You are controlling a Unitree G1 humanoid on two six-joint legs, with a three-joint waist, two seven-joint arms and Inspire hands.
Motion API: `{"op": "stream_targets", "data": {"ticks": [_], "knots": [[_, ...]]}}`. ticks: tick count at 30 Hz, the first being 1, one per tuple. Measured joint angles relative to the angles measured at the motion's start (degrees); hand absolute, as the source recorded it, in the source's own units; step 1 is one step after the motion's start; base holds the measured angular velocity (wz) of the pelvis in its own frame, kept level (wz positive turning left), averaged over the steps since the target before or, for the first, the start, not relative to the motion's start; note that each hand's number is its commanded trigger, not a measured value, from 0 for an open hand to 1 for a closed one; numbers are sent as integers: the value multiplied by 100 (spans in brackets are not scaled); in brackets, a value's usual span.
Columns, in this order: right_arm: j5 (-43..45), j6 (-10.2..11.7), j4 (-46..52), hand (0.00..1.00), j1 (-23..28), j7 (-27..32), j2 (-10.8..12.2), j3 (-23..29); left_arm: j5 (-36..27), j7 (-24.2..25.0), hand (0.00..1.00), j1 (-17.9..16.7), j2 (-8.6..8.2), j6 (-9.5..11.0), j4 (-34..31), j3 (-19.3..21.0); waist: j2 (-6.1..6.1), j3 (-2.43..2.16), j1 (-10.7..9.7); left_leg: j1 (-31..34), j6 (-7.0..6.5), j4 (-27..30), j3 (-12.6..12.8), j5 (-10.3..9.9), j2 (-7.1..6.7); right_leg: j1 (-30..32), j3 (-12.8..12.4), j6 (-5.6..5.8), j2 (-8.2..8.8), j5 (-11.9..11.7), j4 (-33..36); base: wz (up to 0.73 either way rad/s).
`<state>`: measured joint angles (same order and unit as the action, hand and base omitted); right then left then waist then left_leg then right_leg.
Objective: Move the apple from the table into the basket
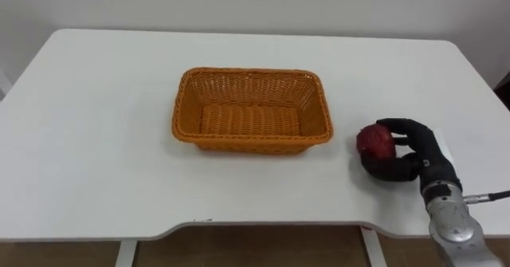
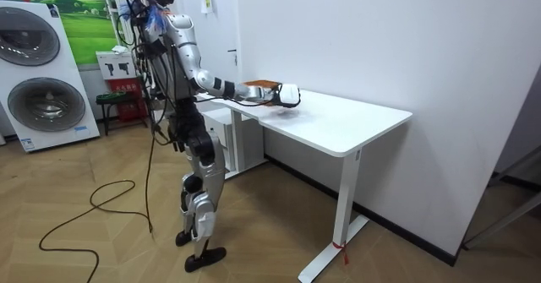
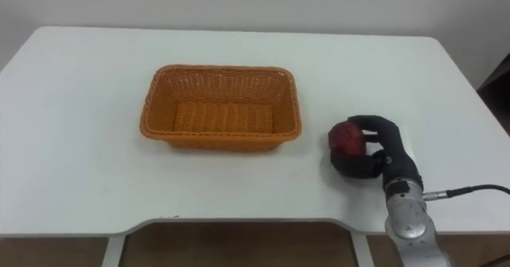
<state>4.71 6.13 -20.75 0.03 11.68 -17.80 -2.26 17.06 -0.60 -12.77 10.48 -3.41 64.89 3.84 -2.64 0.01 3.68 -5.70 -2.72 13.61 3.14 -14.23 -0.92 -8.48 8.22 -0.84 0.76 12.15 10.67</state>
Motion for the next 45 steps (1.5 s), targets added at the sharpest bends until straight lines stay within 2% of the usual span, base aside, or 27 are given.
{"op": "stream_targets", "data": {"ticks": [5,8,13,22,26,32,33,34,35,36,39,43,45], "knots": [[-16,9,418,100,-19,36,-18,5,1,-58,0,-40,3,10,-15,-19,-15,-4,-15,-15,4,-4,1,5,0,11,-21,-1,0,0,1,0],[20,9,667,100,-63,38,-17,28,12,-57,0,-57,4,14,-84,-16,-2,29,-10,-84,3,-30,8,5,1,-45,-17,0,4,0,-5,0],[1,7,1085,100,-164,9,-16,5,58,-5,0,-1,8,12,-85,-73,0,38,29,-81,4,-36,66,5,15,-27,-25,0,1,0,0,-4],[53,-5,1286,100,-233,-323,-9,-156,62,5,0,-1,-18,-4,-84,-79,30,29,185,-24,-2,-71,84,10,7,26,-24,2,-24,-2,9,-1],[134,-34,1311,100,-363,-403,16,-387,62,6,0,33,-11,-19,-74,-155,38,28,275,-52,5,-80,79,26,9,30,-27,2,-5,-1,-2,0],[191,-101,1311,100,-562,-549,148,-586,61,79,0,76,-3,-28,-75,-261,-27,36,385,-71,7,-90,67,29,14,11,-16,2,2,-1,0,1],[192,-126,1311,91,-592,-554,201,-609,61,135,0,76,7,-43,-75,-292,-44,32,394,-71,7,-88,66,28,13,10,-15,2,3,-1,-1,0],[192,-127,1311,51,-593,-559,214,-620,60,146,0,76,7,-46,-75,-293,-55,28,395,-72,7,-87,66,28,13,8,-13,2,4,-1,0,0],[191,-144,1312,29,-594,-566,216,-664,61,169,0,76,7,-48,-75,-294,-75,19,415,-71,7,-86,63,28,12,4,-11,2,6,-1,0,0],[191,-191,1323,0,-604,-588,217,-710,62,213,0,67,7,-65,-75,-294,-80,18,433,-71,7,-84,63,28,10,3,-10,2,7,-1,0,0],[239,-257,1322,0,-646,-695,217,-814,60,252,0,67,7,-135,-76,-302,-87,24,447,-50,6,-74,58,28,7,7,-7,2,9,-1,2,0],[344,-270,1323,0,-701,-776,215,-977,61,239,0,84,12,-140,-81,-304,-88,26,443,19,6,-80,37,28,9,37,40,0,7,-2,8,3],[366,-349,1324,0,-709,-823,215,-1004,62,238,0,82,14,-140,-89,-305,-84,28,445,26,6,-88,2,27,5,32,68,0,4,-2,9,7]]}}
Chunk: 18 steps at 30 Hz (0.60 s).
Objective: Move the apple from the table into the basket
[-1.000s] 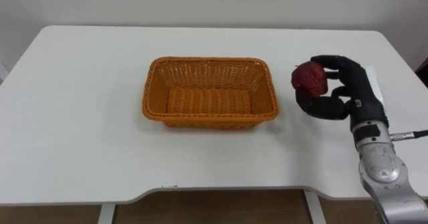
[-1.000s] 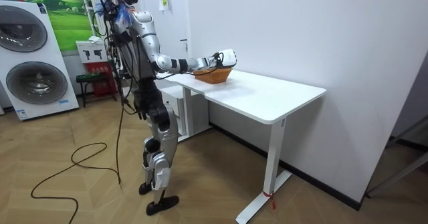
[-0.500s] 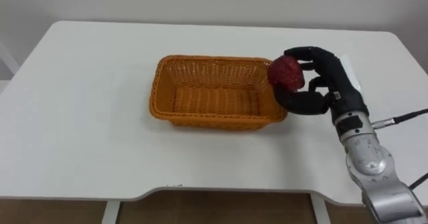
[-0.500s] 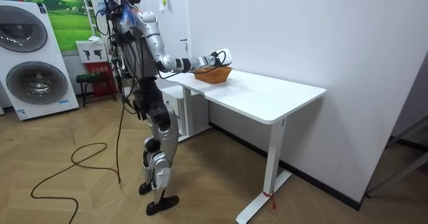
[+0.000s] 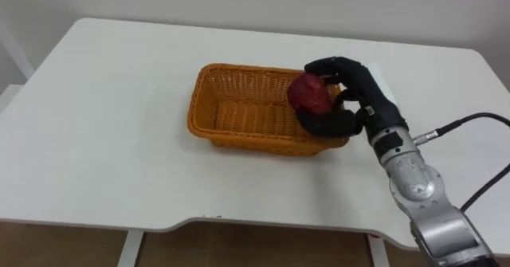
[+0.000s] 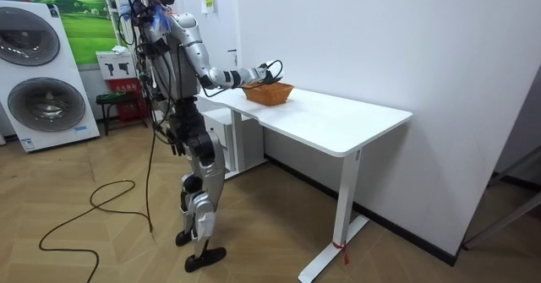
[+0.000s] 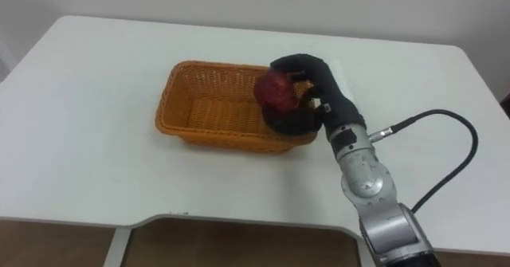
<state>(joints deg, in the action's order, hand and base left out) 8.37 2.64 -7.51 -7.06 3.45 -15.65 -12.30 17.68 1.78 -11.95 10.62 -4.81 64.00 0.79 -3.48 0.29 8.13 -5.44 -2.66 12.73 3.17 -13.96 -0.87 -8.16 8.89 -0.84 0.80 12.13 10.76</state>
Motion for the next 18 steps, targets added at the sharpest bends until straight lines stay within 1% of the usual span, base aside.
{"op": "stream_targets", "data": {"ticks": [3,8,16,18], "knots": [[0,-100,0,0,-78,-45,-1,-1,-1,1,0,-10,1,-17,0,-1,-1,-1,0,1,0,10,-8,0,-1,4,9,0,-1,0,-3,1],[-1,-103,0,0,-94,-53,-1,-1,-1,0,0,-3,1,-17,-19,-1,-8,-5,-2,1,0,11,-23,0,-1,4,55,0,6,0,-8,0],[-30,-112,7,0,-94,-48,0,6,-3,5,0,-11,4,-21,-33,-2,4,1,-22,-16,1,19,-78,1,-3,-22,70,1,8,0,-15,3],[-30,-110,55,0,-94,-27,0,12,-6,5,0,10,5,-16,-34,-1,16,9,-28,-18,1,39,-79,1,-3,-29,61,0,7,0,-16,0]]}}
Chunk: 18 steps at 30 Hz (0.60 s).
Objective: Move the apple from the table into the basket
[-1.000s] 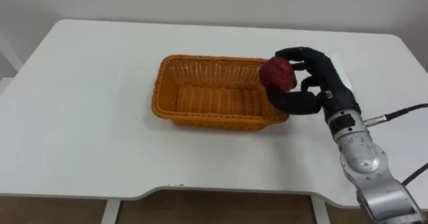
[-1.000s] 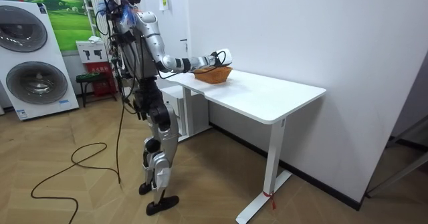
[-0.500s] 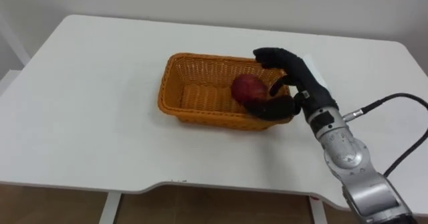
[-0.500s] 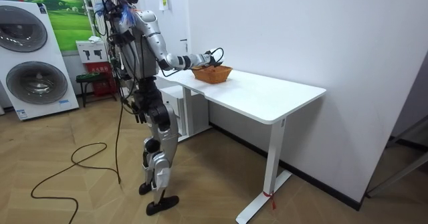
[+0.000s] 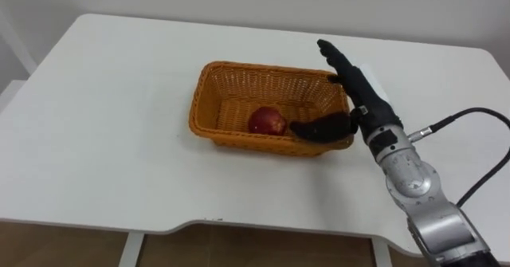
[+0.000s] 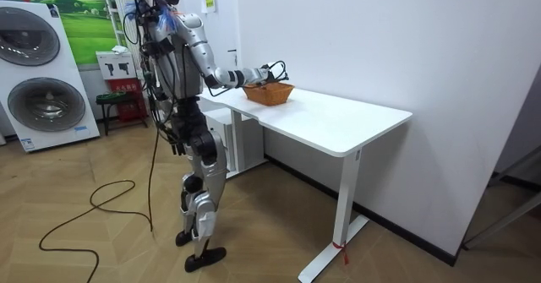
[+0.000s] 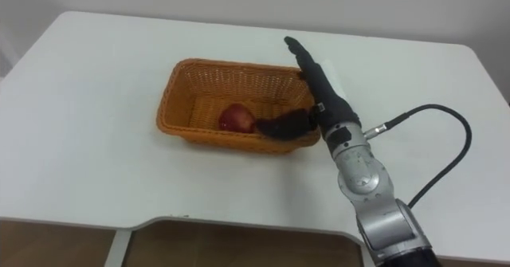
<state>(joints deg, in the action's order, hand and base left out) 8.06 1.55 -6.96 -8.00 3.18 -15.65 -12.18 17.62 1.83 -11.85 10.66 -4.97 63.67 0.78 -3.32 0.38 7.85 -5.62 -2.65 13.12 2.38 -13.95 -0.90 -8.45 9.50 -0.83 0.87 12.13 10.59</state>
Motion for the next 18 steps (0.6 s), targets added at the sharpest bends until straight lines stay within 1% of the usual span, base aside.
{"op": "stream_targets", "data": {"ticks": [4,5,8,9,10,11,12,13,14,15,16,18], "knots": [[-48,41,211,0,0,61,-6,74,-1,-19,0,7,0,37,27,16,15,10,-76,0,0,4,5,0,-3,-8,-5,0,1,0,-2,0],[-126,92,254,0,1,97,-19,139,0,-43,0,-20,0,50,52,17,19,15,-105,-8,0,5,5,0,-4,-35,-5,0,1,0,-10,0],[-303,115,439,0,13,252,-32,392,-3,-135,0,-96,0,89,49,43,32,19,-187,-17,0,13,4,0,-6,-59,21,0,-2,0,-18,0],[-323,144,554,0,13,338,-33,546,-3,-143,0,-105,0,111,48,96,31,18,-283,2,0,25,-10,-1,-9,-59,31,0,-6,0,-25,5],[-333,182,597,0,13,393,-33,626,-3,-148,0,-126,0,118,49,121,32,18,-312,1,-1,24,-11,-1,-11,-59,28,0,-5,0,-21,0],[-402,264,638,0,13,539,-44,794,-8,-173,0,-165,0,121,48,130,41,6,-341,-6,-1,23,2,-2,-10,-58,8,0,-10,0,-14,0],[-483,285,680,0,14,697,-50,990,-7,-174,0,-188,0,134,48,161,39,-5,-397,-5,-1,17,15,-2,-10,-56,12,0,-8,0,-9,-4],[-487,287,704,0,19,783,-49,1093,0,-173,0,-198,-3,151,47,209,38,-5,-423,-5,-1,10,17,-2,-10,-53,7,0,-7,0,-8,0],[-464,317,730,0,30,942,-49,1321,11,-181,0,-230,-22,189,46,367,30,-15,-469,-8,-1,-6,25,-2,-10,-47,7,0,-10,0,-8,-5],[-443,392,730,0,58,1129,-52,1573,11,-218,0,-272,-30,226,46,444,30,-33,-485,-12,-1,-7,28,-2,-8,-45,7,0,-16,0,-7,-5],[-443,419,731,0,75,1236,-55,1687,12,-238,0,-288,-36,256,45,497,28,-44,-495,-15,-1,-10,33,-1,-8,-44,6,0,-15,0,-5,-5],[-388,488,765,0,159,1604,-71,2107,4,-288,0,-422,-39,302,51,617,29,-55,-596,-78,-4,-18,64,3,-6,-66,-10,0,-23,0,14,-4]]}}
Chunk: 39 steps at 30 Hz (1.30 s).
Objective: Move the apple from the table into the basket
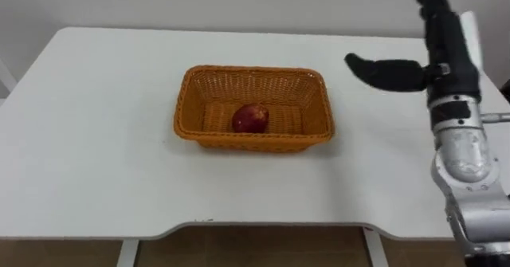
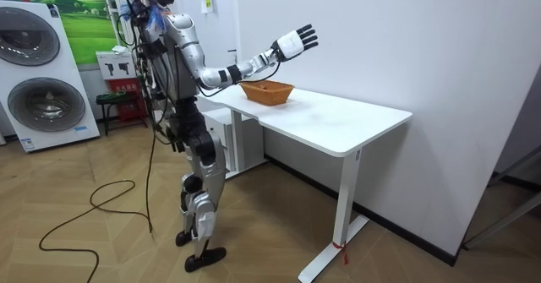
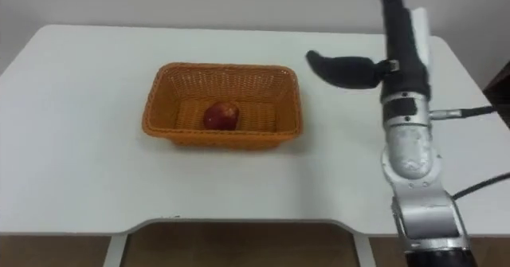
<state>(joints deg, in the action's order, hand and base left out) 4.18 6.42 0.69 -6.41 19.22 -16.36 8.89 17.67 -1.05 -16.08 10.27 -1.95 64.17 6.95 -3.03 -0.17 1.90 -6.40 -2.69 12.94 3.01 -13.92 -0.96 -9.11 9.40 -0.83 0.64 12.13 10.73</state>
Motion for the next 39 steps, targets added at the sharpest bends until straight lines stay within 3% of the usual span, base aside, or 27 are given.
{"op": "stream_targets", "data": {"ticks": [2,6,10,15,19,22,26,30,36,39], "knots": [[3,27,15,0,61,278,-29,311,-9,-4,0,-54,-13,-2,0,130,-1,-6,-79,2,0,-2,-1,0,-2,9,-31,0,-3,0,-10,-6],[-401,37,-106,0,334,933,-323,967,-7,-106,0,-152,-12,-10,-18,206,-19,-12,-251,-37,-1,-18,36,1,-3,32,-130,0,-1,0,-14,-6],[-449,51,-226,0,707,1576,-371,1482,-8,-141,0,-193,-15,-11,-21,435,-74,-25,-414,-27,5,-15,74,4,16,82,-150,0,1,0,-10,-6],[-880,-4,-1110,0,1089,2490,-386,2124,-101,-378,0,-248,-9,-83,-148,595,-140,-8,-496,-14,3,-40,160,1,15,110,-225,-2,6,1,-16,-10],[-1263,-120,-2152,0,1436,2771,-365,2152,-231,-463,0,-212,-1,-221,-234,612,-140,-30,-525,-15,-5,-47,168,-3,6,107,-276,-1,-23,0,-16,-1],[-1792,-220,-3187,0,1701,2723,-252,2105,-199,-509,0,-226,-11,-293,-256,634,-120,-48,-519,-37,-6,-119,169,-3,5,94,-282,2,-17,-2,-41,0],[-2100,-361,-4604,0,1891,2406,115,1930,-181,-510,0,-251,-91,-315,-315,621,-31,-40,-540,-32,-4,-115,172,-2,12,91,-295,2,-33,-2,-41,0],[-2095,-527,-5407,0,1960,1741,477,1352,-189,-504,0,-207,-142,-290,-355,618,66,2,-503,-71,-4,-137,233,-1,15,135,-384,-2,-42,3,-9,-8],[-2170,-531,-6451,0,1908,666,523,445,-245,-475,0,-89,-142,-290,-270,611,23,20,-435,-106,-5,-197,294,-5,18,137,-456,1,-48,17,-36,-6],[-2134,-628,-6819,0,1979,132,546,302,-236,-476,0,-112,-177,-295,-220,628,12,19,-390,-112,-8,-176,291,-8,14,121,-445,2,-45,16,-40,0]]}}
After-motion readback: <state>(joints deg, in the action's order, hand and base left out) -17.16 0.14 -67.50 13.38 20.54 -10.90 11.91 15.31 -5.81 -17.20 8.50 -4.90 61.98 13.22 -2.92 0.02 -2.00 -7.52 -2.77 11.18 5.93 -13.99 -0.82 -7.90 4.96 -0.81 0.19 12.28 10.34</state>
